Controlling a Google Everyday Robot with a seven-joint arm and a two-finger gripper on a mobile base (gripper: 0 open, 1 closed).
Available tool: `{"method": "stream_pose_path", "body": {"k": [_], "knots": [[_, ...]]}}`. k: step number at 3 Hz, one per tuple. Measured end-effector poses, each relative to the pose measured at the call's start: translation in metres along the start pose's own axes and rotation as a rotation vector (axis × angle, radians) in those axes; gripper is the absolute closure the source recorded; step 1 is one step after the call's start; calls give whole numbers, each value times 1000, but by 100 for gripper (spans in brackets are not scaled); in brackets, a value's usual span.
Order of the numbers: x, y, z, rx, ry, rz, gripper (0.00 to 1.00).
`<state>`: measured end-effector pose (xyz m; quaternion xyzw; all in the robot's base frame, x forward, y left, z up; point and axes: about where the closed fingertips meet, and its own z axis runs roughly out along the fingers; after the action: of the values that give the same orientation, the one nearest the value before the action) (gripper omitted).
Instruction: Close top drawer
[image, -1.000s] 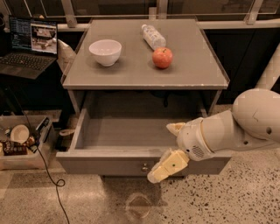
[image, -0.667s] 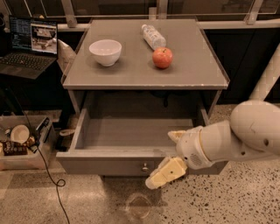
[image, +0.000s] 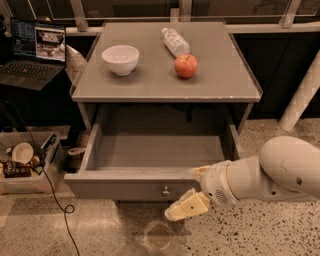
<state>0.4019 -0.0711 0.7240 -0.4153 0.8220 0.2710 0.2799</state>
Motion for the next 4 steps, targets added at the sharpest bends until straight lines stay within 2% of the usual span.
{"method": "stream_pose_path", "body": {"k": [3, 4], "knots": [[0, 0, 0, 0, 0, 0, 88], [16, -6, 14, 12, -18, 75, 100]]}}
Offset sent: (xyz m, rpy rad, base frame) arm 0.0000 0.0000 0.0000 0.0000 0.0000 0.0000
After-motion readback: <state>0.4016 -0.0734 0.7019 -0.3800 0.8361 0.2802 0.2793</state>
